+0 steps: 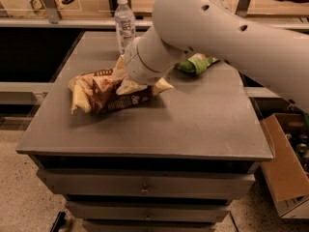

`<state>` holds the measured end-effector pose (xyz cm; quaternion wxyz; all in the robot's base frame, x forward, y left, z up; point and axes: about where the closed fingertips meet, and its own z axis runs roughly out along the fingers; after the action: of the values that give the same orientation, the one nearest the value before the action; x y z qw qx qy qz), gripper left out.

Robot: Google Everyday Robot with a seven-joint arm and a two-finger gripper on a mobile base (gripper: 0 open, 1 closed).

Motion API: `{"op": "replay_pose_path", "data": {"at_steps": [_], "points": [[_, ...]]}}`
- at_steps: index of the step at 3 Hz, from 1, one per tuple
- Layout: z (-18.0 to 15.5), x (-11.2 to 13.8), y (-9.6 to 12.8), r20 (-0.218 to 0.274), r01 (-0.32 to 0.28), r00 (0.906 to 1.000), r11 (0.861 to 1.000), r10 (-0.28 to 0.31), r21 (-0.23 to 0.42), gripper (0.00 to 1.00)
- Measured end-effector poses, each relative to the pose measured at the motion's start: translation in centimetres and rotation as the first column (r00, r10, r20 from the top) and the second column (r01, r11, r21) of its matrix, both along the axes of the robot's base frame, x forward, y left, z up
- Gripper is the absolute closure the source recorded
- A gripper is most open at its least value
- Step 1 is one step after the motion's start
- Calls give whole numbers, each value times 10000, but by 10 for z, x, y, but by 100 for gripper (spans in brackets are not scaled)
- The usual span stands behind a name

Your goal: Move brown chip bag near green rice chip bag

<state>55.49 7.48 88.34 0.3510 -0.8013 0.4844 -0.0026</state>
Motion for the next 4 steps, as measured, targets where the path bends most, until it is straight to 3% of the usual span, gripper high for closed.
{"op": "replay_pose_path", "data": {"at_steps": [1, 2, 4], "points": [[19, 4, -2, 502, -428, 9978, 9991, 431, -75, 88], [36, 8, -1, 952, -734, 9926, 9971, 750, -211, 100], [52, 9, -8, 1393, -743, 9871, 9964, 792, -401, 100]]}}
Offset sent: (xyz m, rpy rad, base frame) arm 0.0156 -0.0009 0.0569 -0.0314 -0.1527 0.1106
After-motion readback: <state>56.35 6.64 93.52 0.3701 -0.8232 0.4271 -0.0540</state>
